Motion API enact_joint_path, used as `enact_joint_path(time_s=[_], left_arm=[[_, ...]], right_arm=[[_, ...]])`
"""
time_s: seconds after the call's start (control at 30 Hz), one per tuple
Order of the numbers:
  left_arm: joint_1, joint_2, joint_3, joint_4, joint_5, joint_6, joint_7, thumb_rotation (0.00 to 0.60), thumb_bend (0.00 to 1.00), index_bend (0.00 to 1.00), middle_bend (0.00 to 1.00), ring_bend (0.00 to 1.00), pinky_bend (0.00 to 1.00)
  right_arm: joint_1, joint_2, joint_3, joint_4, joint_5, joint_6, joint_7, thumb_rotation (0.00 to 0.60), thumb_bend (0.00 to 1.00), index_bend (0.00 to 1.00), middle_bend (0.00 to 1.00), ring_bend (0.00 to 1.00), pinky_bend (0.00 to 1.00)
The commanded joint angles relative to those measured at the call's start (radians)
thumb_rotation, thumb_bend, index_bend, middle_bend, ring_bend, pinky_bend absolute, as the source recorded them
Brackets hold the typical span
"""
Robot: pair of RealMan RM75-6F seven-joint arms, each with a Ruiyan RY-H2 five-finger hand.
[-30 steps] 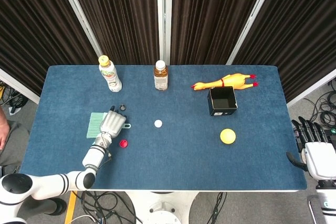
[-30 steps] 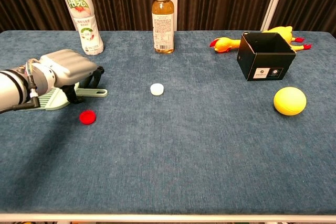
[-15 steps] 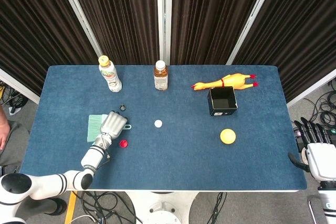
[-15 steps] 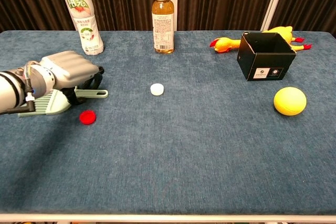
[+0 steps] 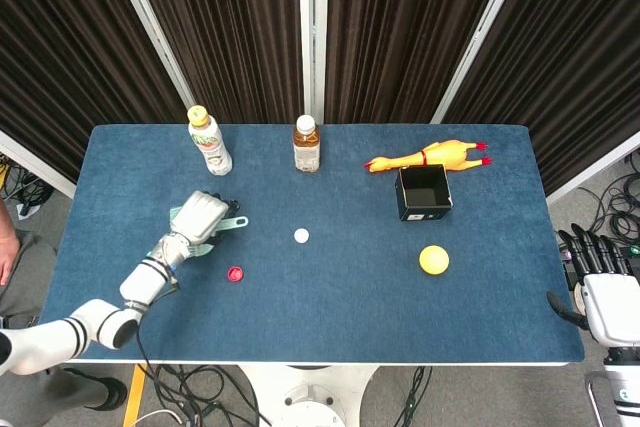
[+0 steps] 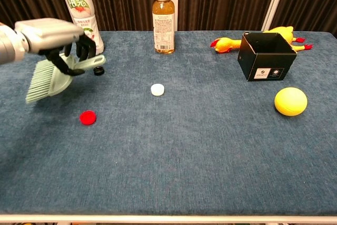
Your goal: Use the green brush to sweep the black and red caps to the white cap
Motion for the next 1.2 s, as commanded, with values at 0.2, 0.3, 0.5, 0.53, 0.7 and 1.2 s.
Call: enact_joint_path(time_s=[0.2,0.3,0.5,0.53,0.7,1.2], left_arm=[[-0.082,-0.018,0.010,0.271,0.255,-0.098,-0.614,0.600,0.39,0.51,0.53,0.40,0.45],[-0.109,-0.068,0.028,0.378,0.290,-0.113,-0.689,0.600,0.39,0.52,0.53,0.40,0.45],[-0.155,-0.147,0.047,0.532,0.323,-0.137,-0.816,0.600,0.39,0.52,0.53,0.40,0.45],[-0.165,-0.162,0.052,0.559,0.329,-0.144,-0.835,0.600,0.39,0.52,0.53,0.40,0.45],[-0.201,-0.224,0.075,0.654,0.352,-0.171,-0.903,0.600,0.39,0.52,0.52,0.40,0.45],[-0.294,-0.347,0.142,0.763,0.426,-0.142,-1.081,0.600,0.39,0.53,0.53,0.40,0.45]], right_arm=[[-0.004,0.013,0.002,-0.030,0.005,0.005,-0.031,0.600,0.14,0.00,0.01,0.00,0.00],[-0.007,0.016,0.002,-0.040,0.008,0.007,-0.042,0.600,0.14,0.00,0.01,0.00,0.00],[-0.005,0.019,0.003,-0.052,0.013,0.001,-0.055,0.600,0.14,0.00,0.01,0.00,0.00],[-0.004,0.019,0.004,-0.055,0.012,-0.001,-0.057,0.600,0.14,0.00,0.01,0.00,0.00],[0.000,0.018,0.004,-0.058,0.011,-0.006,-0.061,0.600,0.14,0.00,0.01,0.00,0.00],[0.005,0.027,0.004,-0.085,0.017,-0.017,-0.089,0.600,0.14,0.00,0.01,0.00,0.00]])
